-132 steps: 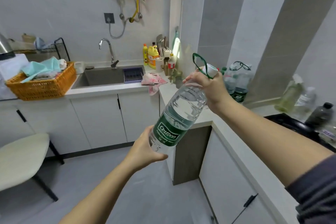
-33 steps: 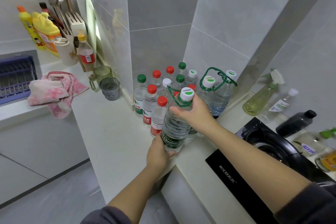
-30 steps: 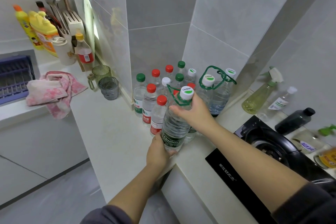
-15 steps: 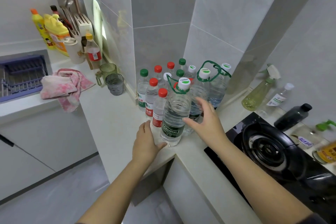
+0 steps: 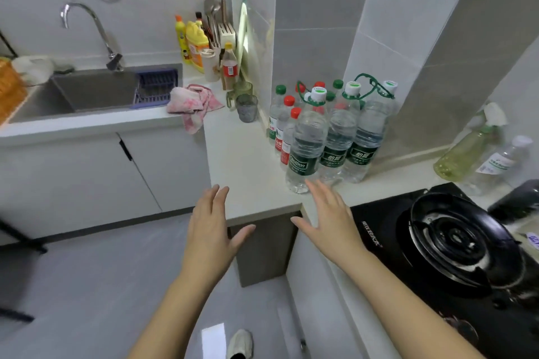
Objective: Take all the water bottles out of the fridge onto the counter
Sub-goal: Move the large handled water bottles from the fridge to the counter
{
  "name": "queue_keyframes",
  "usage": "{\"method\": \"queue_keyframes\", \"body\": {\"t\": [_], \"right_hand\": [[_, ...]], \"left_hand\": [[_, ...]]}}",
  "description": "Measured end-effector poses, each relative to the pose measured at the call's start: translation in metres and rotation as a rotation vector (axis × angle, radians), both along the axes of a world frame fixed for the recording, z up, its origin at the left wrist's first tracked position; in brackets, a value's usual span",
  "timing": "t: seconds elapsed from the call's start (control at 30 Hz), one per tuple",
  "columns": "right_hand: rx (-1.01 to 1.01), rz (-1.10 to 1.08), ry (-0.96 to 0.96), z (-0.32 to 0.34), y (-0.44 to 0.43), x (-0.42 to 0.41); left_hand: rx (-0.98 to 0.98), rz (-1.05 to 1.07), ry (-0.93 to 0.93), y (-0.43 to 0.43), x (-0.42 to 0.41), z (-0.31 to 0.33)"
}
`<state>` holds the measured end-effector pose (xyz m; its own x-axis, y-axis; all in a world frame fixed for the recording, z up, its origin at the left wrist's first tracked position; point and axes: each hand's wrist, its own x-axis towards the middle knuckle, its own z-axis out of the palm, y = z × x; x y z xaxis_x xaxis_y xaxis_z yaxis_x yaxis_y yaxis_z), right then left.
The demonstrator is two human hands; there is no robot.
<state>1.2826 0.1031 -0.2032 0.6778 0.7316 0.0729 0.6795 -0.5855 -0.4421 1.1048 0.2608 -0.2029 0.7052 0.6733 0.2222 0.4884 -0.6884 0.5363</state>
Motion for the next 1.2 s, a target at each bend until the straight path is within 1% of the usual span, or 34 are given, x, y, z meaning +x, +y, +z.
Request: {"method": "queue_keyframes", "body": {"t": [0.2, 0.4, 0.67, 0.9, 1.0, 1.2], "right_hand": [[-0.005, 0.158, 0.016, 0.001, -0.002, -0.051], [0.001, 0.399, 0.006, 0.015, 0.025, -0.112], [-0.016, 0.682, -0.006, 0.012, 0.062, -0.215], [-0.049, 0.878, -0.023, 0.008, 0.066, -0.347], [-0.052, 0.939, -0.024, 0.009, 0.055, -0.414], [-0.029, 1.069, -0.047, 0.015, 0.03, -0.551]], "left_hand": [[0.007, 0.156, -0.006, -0.045, -0.073, 0.005], [0.039, 0.345, 0.037, -0.06, -0.143, 0.009], [0.007, 0.606, 0.052, -0.079, -0.26, 0.004], [-0.005, 0.781, 0.063, -0.118, -0.387, -0.002], [-0.009, 0.838, 0.082, -0.139, -0.454, -0.001], [-0.001, 0.95, 0.053, -0.186, -0.584, 0.005]]}}
